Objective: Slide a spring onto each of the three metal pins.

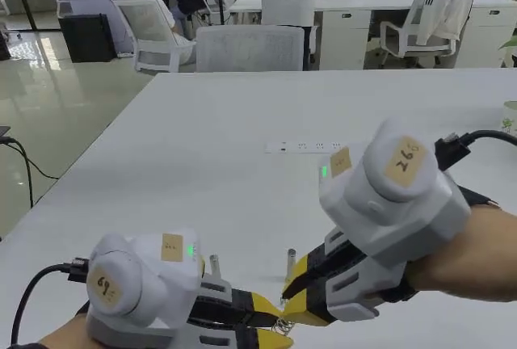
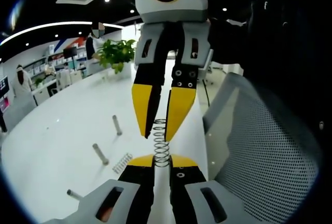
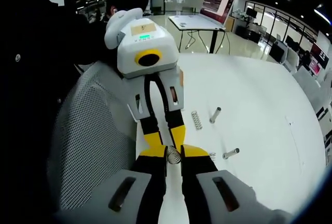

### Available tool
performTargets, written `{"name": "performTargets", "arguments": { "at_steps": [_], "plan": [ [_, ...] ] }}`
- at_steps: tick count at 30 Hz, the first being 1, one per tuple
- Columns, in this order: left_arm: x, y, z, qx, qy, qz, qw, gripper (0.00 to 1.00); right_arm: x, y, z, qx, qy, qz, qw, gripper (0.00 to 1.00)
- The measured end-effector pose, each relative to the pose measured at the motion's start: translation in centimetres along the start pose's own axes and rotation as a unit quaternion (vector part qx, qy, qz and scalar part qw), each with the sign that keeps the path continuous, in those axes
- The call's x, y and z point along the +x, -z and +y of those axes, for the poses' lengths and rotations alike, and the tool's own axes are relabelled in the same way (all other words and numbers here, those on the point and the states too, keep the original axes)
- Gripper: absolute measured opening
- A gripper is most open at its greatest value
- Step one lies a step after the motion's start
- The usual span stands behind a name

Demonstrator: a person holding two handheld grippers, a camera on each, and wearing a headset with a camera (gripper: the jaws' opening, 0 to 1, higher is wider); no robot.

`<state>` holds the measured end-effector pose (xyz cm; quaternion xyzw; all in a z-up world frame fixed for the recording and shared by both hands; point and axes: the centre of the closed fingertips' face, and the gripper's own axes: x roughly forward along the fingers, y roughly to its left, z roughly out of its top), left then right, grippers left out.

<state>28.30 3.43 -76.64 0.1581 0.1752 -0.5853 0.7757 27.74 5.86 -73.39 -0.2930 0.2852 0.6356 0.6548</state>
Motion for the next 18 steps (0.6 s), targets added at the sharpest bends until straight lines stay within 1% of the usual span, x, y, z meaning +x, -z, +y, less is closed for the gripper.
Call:
{"name": "performTargets", "arguments": {
  "at_steps": [5, 11, 15, 18],
  "plan": [
    [0.07, 0.0, -0.07, 0.0, 0.001, 0.0, 1.0, 0.02, 0.15, -0.24, 0.06, -0.003, -0.001, -0.001, 1.0, 0.07],
    [0.08, 0.31, -0.03, -0.004, 0.001, 0.003, 1.0, 0.02, 0.31, 0.19, -0.02, 0.0, -0.001, 0.007, 1.0, 0.08],
    [0.1, 0.39, 0.04, -0.007, 0.0, 0.004, 1.0, 0.02, 0.27, 0.34, -0.12, 0.003, 0.0, 0.008, 1.0, 0.08],
    [0.13, 0.6, 0.02, -0.006, 0.0, 0.009, 0.9999, 0.02, 0.14, 0.29, -0.06, 0.007, -0.003, 0.005, 1.0, 0.08]
  ]
}}
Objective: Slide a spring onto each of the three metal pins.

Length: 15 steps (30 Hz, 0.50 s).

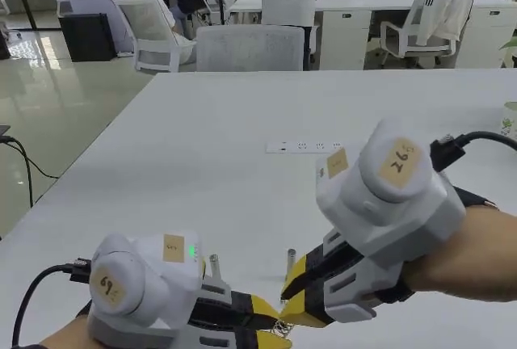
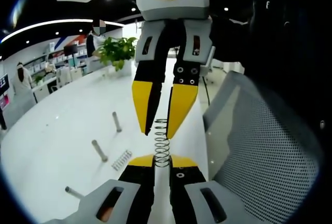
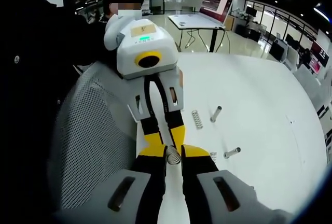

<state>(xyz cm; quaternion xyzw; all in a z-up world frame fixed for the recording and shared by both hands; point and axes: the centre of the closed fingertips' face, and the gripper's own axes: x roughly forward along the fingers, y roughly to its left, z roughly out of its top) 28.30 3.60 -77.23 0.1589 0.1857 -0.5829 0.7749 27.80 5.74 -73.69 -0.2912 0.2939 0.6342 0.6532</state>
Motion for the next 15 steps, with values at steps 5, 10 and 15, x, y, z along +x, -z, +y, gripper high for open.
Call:
{"name": "performTargets", "arguments": {
  "at_steps": [5, 10, 15],
  "plan": [
    [0.0, 0.1, 0.0, 0.0, 0.0, 0.001, 1.0, 0.02, -0.2, 0.3, 0.3, 0.007, -0.007, 0.005, 0.9999, 0.15],
    [0.0, -0.1, 0.0, 0.0, -0.001, -0.004, 1.0, 0.02, 0.2, 1.3, 0.4, 0.015, -0.014, 0.022, 0.9995, 0.17],
    [0.1, -0.2, -0.3, 0.006, 0.004, -0.002, 1.0, 0.02, 0.6, 1.6, 0.8, 0.017, -0.023, 0.032, 0.9991, 0.16]
  ]
}}
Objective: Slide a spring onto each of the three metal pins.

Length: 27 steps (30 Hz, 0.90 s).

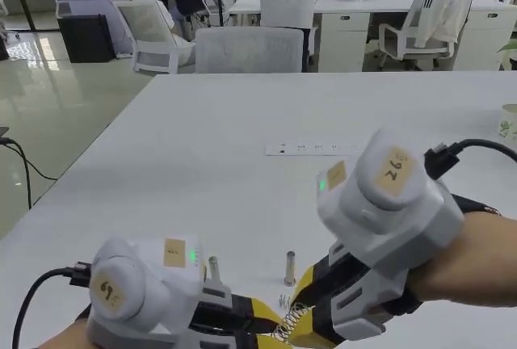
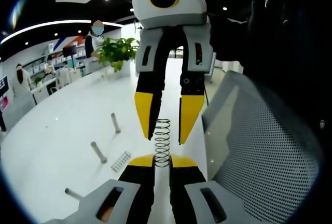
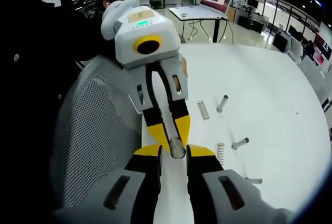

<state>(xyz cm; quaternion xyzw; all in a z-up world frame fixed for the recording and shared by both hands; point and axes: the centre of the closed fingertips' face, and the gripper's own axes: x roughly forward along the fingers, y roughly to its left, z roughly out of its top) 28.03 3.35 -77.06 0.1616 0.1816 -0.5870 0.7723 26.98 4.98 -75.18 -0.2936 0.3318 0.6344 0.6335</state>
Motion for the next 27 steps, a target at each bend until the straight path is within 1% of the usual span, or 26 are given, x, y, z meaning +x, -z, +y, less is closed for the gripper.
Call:
{"name": "performTargets", "arguments": {
  "at_steps": [5, 11, 19, 27],
  "plan": [
    [-0.01, -0.08, -0.11, 0.002, 0.002, -0.002, 1.0, 0.02, 0.35, 0.31, 0.14, -0.001, -0.004, 0.009, 0.9999, 0.14],
    [0.02, -0.39, -0.21, 0.003, 0.004, -0.005, 1.0, 0.02, 0.47, 0.35, 0.05, -0.001, -0.005, 0.011, 0.9999, 0.13],
    [0.06, -0.5, -0.32, 0.004, 0.007, -0.008, 0.9999, 0.02, 0.73, 0.52, 0.13, -0.002, -0.011, 0.02, 0.9997, 0.09],
    [0.09, -0.5, -0.27, 0.003, 0.006, -0.012, 0.9999, 0.02, 0.74, 0.54, 0.01, 0.0, -0.012, 0.028, 0.9995, 0.08]
  ]
}}
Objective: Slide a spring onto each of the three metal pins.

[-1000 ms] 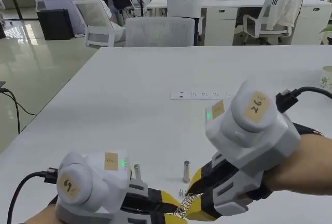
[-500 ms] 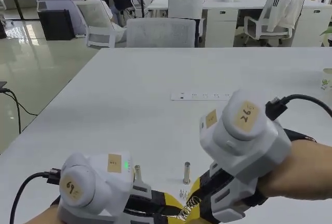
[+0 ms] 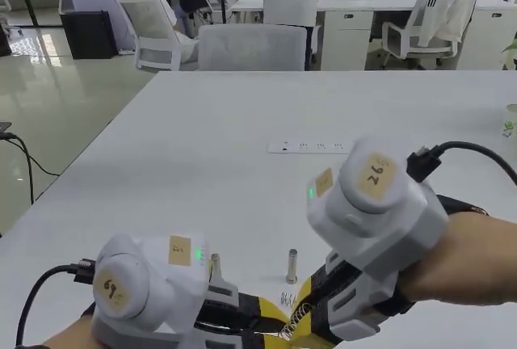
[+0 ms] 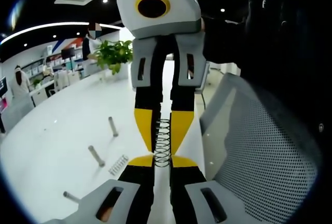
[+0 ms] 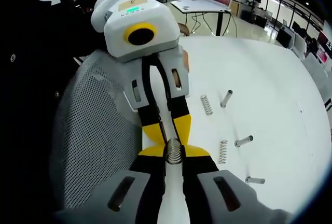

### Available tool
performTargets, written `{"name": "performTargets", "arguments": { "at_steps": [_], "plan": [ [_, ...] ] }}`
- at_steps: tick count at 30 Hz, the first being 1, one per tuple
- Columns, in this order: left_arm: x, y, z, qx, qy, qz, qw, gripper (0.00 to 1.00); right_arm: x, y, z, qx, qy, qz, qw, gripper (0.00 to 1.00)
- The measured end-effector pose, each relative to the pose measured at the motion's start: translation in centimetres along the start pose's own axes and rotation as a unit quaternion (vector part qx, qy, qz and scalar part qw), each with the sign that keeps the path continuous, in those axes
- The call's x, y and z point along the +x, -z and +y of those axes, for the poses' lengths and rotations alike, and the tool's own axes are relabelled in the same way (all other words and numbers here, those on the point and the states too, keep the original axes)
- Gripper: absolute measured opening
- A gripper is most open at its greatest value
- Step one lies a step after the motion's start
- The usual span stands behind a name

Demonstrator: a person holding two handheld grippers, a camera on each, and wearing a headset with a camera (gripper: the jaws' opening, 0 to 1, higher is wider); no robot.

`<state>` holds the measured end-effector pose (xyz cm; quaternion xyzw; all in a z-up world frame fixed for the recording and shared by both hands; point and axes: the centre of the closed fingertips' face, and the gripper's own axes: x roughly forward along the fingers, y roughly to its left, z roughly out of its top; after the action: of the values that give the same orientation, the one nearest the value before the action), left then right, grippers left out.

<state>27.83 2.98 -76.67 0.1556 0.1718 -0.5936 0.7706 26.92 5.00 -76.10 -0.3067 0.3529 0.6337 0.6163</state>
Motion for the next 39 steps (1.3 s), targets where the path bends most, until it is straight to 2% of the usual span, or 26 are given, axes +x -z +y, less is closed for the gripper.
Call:
{"name": "performTargets", "arguments": {
  "at_steps": [13, 19, 27, 33, 39],
  "plan": [
    [-0.2, -0.3, 0.4, -0.031, -0.007, -0.013, 0.9994, 0.06, -0.3, -0.2, -0.5, -0.01, 0.002, 0.016, 0.9998, 0.08],
    [-0.6, 0.2, 0.9, -0.045, -0.017, -0.01, 0.9988, 0.12, -0.8, 0.3, -1.2, -0.008, 0.01, 0.022, 0.9997, 0.08],
    [-2.3, 0.4, 2.4, -0.06, -0.046, -0.02, 0.9969, 0.18, -1.7, 1.0, -2.1, 0.001, 0.022, 0.024, 0.9995, 0.08],
    [-3.5, 1.2, 3.1, -0.072, -0.065, -0.022, 0.995, 0.21, -2.2, 1.4, -2.7, 0.005, 0.028, 0.026, 0.9993, 0.08],
    [-5.1, 2.1, 4.0, -0.09, -0.095, -0.03, 0.9909, 0.25, -2.8, 1.9, -3.5, 0.009, 0.035, 0.03, 0.9989, 0.08]
  ]
}}
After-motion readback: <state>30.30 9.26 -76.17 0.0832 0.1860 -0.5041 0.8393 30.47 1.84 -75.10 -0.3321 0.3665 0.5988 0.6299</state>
